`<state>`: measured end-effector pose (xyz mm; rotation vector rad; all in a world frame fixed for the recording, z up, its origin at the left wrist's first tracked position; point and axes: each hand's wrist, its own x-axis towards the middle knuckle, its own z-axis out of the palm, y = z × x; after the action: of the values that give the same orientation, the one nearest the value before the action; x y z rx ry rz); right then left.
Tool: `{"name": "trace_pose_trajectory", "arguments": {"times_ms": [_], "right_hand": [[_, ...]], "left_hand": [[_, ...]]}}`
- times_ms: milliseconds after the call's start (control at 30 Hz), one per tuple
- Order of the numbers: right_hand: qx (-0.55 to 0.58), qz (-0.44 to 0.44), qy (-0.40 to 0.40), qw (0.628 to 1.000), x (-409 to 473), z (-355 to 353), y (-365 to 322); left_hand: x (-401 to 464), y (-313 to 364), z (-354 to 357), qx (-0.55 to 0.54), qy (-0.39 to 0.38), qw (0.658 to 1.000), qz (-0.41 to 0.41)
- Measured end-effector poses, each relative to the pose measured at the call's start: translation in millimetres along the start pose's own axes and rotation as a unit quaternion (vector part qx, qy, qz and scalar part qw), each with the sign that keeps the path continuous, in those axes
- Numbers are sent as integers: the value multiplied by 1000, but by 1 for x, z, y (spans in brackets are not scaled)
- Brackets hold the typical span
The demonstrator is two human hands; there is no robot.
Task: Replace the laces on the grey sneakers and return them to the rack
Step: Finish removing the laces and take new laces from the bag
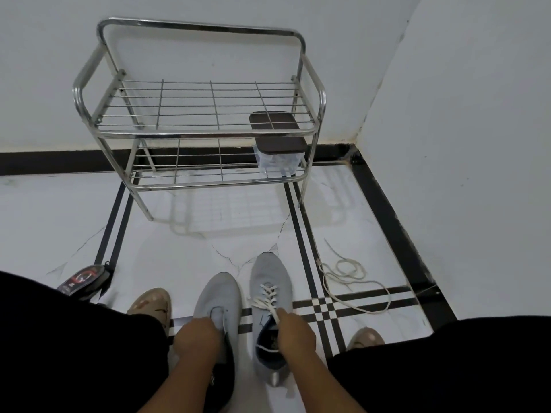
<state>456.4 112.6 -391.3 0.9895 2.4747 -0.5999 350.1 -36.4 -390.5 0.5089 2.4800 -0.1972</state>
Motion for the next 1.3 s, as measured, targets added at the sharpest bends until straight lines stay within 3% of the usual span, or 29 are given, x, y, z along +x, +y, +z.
{"name": "trace_pose_trajectory", "arguments": {"times_ms": [100, 200, 267, 333, 467, 533, 633, 700, 767, 900, 1133, 1300], "right_hand": [[18, -11, -26, 999, -4, 4, -8], [2, -21, -8, 1000, -4, 1, -10], [-10, -36, 14, 999, -3, -5, -11], [-6, -35, 24, 999, 0, -12, -11], [93, 13, 1, 996, 13, -28, -12], [256, 80, -12, 963, 19, -34, -10], [521, 189, -28, 832, 20, -38, -7], [576, 228, -26, 785, 20, -37, 0], [587, 249, -43, 769, 16, -37, 4], [565, 240, -104, 782, 10, -36, 4], [383, 202, -136, 891, 24, -58, -2], [331, 145, -165, 918, 16, -80, -4]], "left_hand": [[1, 2, 2, -29, 2, 1000, -9], [3, 14, -1, -64, 63, 996, -3], [8, 27, -1, -57, 97, 990, 80], [10, 40, 2, -56, 74, 983, 161], [12, 45, 20, -63, 68, 981, 170], [12, 45, 27, -73, 82, 979, 172], [13, 47, 26, -125, 112, 971, 169], [13, 50, 23, -148, 128, 966, 167], [14, 51, 22, -142, 129, 965, 179], [17, 52, 20, -111, 128, 971, 169], [20, 50, 13, -131, 123, 974, 136], [19, 50, 9, -178, 120, 968, 132]]}}
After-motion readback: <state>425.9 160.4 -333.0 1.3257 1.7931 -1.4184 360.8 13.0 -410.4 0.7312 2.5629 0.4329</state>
